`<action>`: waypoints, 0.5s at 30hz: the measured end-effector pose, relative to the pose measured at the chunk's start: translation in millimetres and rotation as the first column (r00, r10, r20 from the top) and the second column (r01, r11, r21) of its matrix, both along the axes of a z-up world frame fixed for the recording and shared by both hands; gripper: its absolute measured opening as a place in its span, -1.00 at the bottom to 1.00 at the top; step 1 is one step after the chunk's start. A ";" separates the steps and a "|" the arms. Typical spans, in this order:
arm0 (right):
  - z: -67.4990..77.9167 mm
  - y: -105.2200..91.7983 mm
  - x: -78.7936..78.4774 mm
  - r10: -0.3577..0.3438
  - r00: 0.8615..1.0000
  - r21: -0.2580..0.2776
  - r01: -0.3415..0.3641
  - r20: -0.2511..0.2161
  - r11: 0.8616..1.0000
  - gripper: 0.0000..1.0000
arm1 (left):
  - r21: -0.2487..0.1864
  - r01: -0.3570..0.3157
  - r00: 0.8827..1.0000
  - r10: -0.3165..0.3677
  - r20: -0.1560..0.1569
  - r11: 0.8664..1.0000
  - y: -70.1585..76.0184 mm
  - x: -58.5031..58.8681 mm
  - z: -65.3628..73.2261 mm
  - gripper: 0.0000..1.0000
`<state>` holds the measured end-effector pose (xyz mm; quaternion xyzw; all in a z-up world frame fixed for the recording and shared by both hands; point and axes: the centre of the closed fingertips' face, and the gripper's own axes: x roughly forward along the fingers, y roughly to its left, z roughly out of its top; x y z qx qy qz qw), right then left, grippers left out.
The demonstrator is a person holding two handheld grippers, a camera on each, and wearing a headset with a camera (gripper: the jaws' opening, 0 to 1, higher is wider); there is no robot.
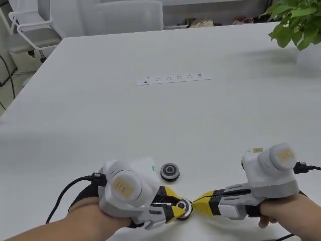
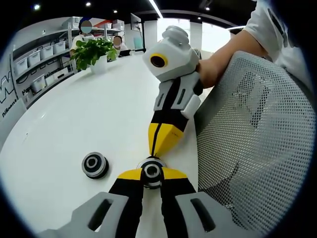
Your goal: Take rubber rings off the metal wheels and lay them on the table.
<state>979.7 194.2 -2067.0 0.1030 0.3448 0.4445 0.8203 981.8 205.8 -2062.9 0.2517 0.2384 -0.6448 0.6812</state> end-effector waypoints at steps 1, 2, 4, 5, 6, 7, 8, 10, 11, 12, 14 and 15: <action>0.1 0.0 0.1 -0.001 1.000 0.003 0.001 -0.002 1.000 -1.00 | 0.000 0.000 1.000 0.000 0.000 1.000 -0.1 0.0 0.1 -0.86; 0.3 -0.1 0.1 -0.007 1.000 0.012 0.008 -0.013 1.000 -1.00 | 0.000 0.000 1.000 0.000 0.000 1.000 -0.2 -0.1 0.1 -0.86; 0.8 0.3 -0.3 -0.013 1.000 0.020 0.013 -0.023 1.000 -1.00 | 0.000 0.000 1.000 0.000 0.000 1.000 -0.3 -0.2 0.3 -0.86; 1.1 0.5 -0.5 -0.014 1.000 0.022 0.015 -0.025 1.000 -1.00 | 0.000 0.001 1.000 -0.001 0.000 1.000 -0.3 -0.4 0.4 -0.86; 1.2 0.3 -0.5 -0.017 0.999 0.025 0.017 -0.029 1.000 -1.00 | 0.000 0.001 1.000 -0.001 0.000 1.000 -0.3 -0.5 0.4 -0.86; 1.3 0.2 -0.4 -0.017 0.999 0.026 0.018 -0.030 0.999 -1.00 | 0.000 0.001 1.000 -0.001 0.000 1.000 -0.3 -0.6 0.5 -0.86; 1.3 0.3 -0.6 -0.021 0.999 0.031 0.022 -0.038 0.999 -1.00 | 0.000 0.001 1.000 -0.001 0.000 1.000 -0.3 -0.7 0.5 -0.86; 1.6 0.1 -0.8 -0.028 0.998 0.041 0.030 -0.051 0.999 -1.00 | 0.001 0.002 1.000 -0.002 0.001 1.000 -0.3 -0.8 0.6 -0.86; 1.9 0.0 -0.9 -0.031 0.998 0.045 0.033 -0.056 0.998 -1.00 | 0.002 0.003 1.000 -0.003 0.002 1.000 -0.2 -0.9 0.6 -0.86; 1.7 0.1 -0.9 -0.033 0.998 0.047 0.036 -0.060 0.998 -1.00 | 0.003 0.003 1.000 -0.003 0.002 1.000 -0.2 -0.9 0.6 -0.86; 1.9 -0.1 -0.8 -0.042 0.996 0.062 0.047 -0.077 0.997 -1.00 | 0.003 0.003 1.000 -0.003 0.001 1.000 0.0 -0.9 0.5 -0.86; 1.7 -0.5 -0.7 -0.046 0.995 0.067 0.052 -0.084 0.996 -1.00 | 0.002 0.002 1.000 -0.002 0.001 1.000 0.0 -0.8 0.5 -0.86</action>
